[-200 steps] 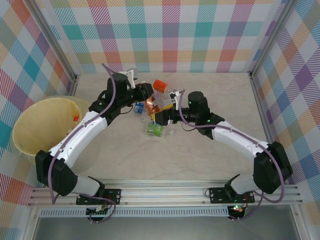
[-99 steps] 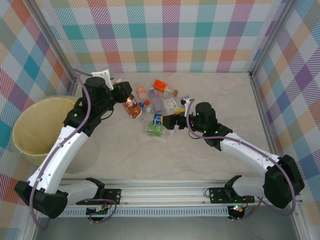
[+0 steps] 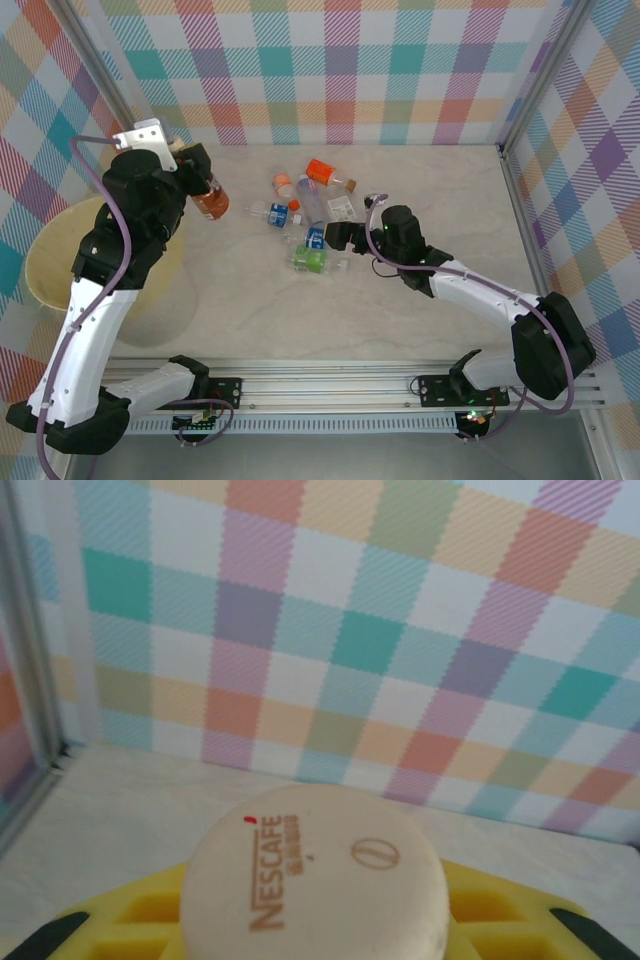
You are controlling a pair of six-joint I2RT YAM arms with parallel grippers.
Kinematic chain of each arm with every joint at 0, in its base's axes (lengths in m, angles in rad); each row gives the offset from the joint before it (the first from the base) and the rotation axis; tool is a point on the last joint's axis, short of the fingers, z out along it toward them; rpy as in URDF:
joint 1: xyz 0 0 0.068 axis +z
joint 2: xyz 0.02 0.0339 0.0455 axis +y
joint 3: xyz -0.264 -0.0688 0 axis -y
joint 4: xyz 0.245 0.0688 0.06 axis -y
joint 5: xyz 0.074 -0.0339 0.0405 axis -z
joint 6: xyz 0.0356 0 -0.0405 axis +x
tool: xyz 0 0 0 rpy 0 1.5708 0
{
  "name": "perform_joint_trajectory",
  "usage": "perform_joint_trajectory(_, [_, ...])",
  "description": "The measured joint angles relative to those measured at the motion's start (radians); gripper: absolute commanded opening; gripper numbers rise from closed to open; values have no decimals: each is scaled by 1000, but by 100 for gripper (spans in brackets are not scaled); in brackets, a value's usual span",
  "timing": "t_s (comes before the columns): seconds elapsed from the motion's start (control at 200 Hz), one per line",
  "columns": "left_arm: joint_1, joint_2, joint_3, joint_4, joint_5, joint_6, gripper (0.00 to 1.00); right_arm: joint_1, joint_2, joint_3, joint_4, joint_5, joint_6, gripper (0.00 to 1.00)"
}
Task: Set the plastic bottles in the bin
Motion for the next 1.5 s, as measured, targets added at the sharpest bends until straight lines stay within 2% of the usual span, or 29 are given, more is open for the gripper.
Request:
perform_joint_trajectory(0.125, [1, 0, 27, -16, -111, 74, 36, 0, 0, 0, 10, 27, -2, 100])
perform_joint_trajectory(0.265, [18, -7, 34, -21, -308, 180, 36, 0, -12, 0, 3, 73, -25, 100])
perform_joint_trajectory(0.375, [79, -13, 32, -24, -434, 241, 36, 0, -42, 0, -13, 117, -53, 100])
perform_joint_trajectory(0.505, [192, -42, -20, -24, -505, 266, 36, 0, -84, 0, -28, 163, -81, 100])
perform_joint_trajectory(0.625, [311, -68, -98, -25, -518, 266, 36, 0, -103, 0, -39, 192, -99, 100])
perform_joint_trajectory(0.84, [461, -72, -224, -3, -545, 266, 35, 0, -126, 0, -50, 230, -119, 100])
perform_joint_trajectory(1.115, [710, -69, -298, 31, -544, 195, 36, 0, -131, 28, -88, 235, -157, 100])
perform_joint_trajectory(1.32, [784, -11, -281, -40, -505, 80, 39, 0, -131, 63, -93, 232, -163, 100])
perform_joint_trajectory(1.505, [793, 23, -272, -191, -468, -34, 42, 0, -123, 67, -95, 231, -163, 100])
